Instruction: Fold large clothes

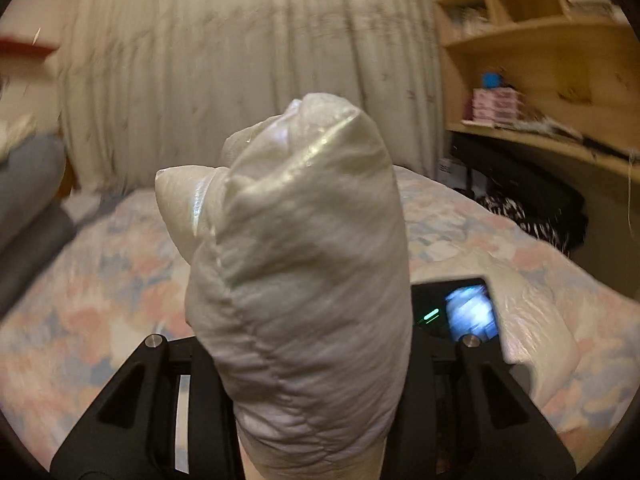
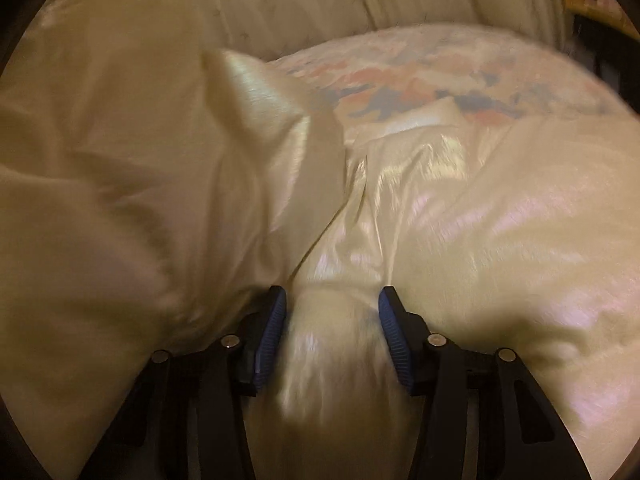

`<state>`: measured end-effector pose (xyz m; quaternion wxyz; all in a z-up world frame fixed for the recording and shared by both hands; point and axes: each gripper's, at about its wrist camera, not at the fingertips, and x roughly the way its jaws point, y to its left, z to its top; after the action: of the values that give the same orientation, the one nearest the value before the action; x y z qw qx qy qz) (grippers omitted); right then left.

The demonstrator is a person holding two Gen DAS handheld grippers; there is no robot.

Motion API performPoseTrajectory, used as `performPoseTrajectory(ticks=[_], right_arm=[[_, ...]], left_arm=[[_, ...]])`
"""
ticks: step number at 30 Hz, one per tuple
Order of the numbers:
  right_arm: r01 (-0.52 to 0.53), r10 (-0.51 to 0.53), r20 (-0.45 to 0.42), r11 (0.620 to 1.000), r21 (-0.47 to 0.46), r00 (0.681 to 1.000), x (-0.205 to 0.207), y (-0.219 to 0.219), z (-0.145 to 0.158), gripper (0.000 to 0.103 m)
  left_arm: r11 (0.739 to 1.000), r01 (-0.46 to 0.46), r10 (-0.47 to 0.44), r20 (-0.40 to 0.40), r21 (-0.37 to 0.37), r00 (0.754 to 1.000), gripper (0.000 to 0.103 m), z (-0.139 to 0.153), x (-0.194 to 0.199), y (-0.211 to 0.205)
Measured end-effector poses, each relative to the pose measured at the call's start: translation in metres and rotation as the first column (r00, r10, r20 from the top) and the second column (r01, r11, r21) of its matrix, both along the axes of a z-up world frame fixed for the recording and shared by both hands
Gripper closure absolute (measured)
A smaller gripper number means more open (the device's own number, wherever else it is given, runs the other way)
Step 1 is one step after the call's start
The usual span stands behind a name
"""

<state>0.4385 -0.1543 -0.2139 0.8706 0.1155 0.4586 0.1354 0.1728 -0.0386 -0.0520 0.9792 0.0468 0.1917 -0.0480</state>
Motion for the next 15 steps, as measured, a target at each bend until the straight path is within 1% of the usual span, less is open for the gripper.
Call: performPoseTrajectory(ticks=[2, 3, 4, 5, 6, 7, 8, 9, 11, 13, 14, 15], right_arm=[[0.039, -0.041, 0.027, 0.997, 0.059, 0.999, -0.011, -0.034, 0.023, 0.057], [0.072, -0.075, 0.049, 0.995, 0.065, 0.996, -0.017, -0.053, 0.035, 0.057], [0.138, -0.142, 0.086, 0.989, 0.055, 0.986, -0.027, -0.082, 0.053, 0.057], [0.176, -0.18, 0.107, 0.983, 0.043, 0.978, -0.031, -0.097, 0.061, 0.057], [0.253, -0.251, 0.154, 0.967, 0.007, 0.956, -0.042, -0.125, 0.077, 0.057], [0.301, -0.293, 0.183, 0.953, -0.019, 0.939, -0.047, -0.141, 0.085, 0.057], [0.37, -0.351, 0.214, 0.927, -0.054, 0.911, -0.055, -0.163, 0.095, 0.057], [0.429, -0.403, 0.233, 0.901, -0.072, 0.885, -0.062, -0.182, 0.1, 0.057], [0.521, -0.49, 0.252, 0.85, -0.072, 0.834, -0.073, -0.218, 0.105, 0.057], [0.575, -0.543, 0.263, 0.816, -0.058, 0.797, -0.082, -0.243, 0.107, 0.057], [0.606, -0.573, 0.266, 0.793, -0.059, 0.775, -0.088, -0.257, 0.105, 0.057], [0.619, -0.585, 0.262, 0.783, -0.064, 0.767, -0.091, -0.266, 0.102, 0.057]], left_arm=[[0.999, 0.036, -0.036, -0.004, 0.041, 0.999, 0.07, -0.001, 0.001, -0.03], [0.997, 0.05, -0.049, -0.006, 0.06, 0.999, 0.07, 0.001, -0.002, -0.047], [0.994, 0.062, -0.062, -0.009, 0.086, 0.998, 0.07, 0.0, -0.002, -0.06], [0.99, 0.077, -0.076, -0.012, 0.115, 0.997, 0.07, -0.003, -0.003, -0.076], [0.984, 0.1, -0.098, -0.019, 0.148, 0.995, 0.07, -0.008, -0.003, -0.096], [0.979, 0.118, -0.115, -0.024, 0.169, 0.993, 0.07, -0.007, -0.009, -0.12], [0.97, 0.147, -0.142, -0.037, 0.195, 0.989, 0.07, -0.015, -0.009, -0.14], [0.962, 0.171, -0.165, -0.048, 0.214, 0.985, 0.07, -0.014, -0.014, -0.163], [0.938, 0.233, -0.22, -0.078, 0.256, 0.972, 0.07, -0.029, -0.018, -0.209], [0.901, 0.299, -0.274, -0.121, 0.315, 0.954, 0.071, -0.054, -0.024, -0.258], [0.873, 0.335, -0.3, -0.15, 0.354, 0.942, 0.071, -0.071, -0.026, -0.28], [0.847, 0.356, -0.314, -0.169, 0.394, 0.934, 0.07, -0.087, -0.031, -0.3]])
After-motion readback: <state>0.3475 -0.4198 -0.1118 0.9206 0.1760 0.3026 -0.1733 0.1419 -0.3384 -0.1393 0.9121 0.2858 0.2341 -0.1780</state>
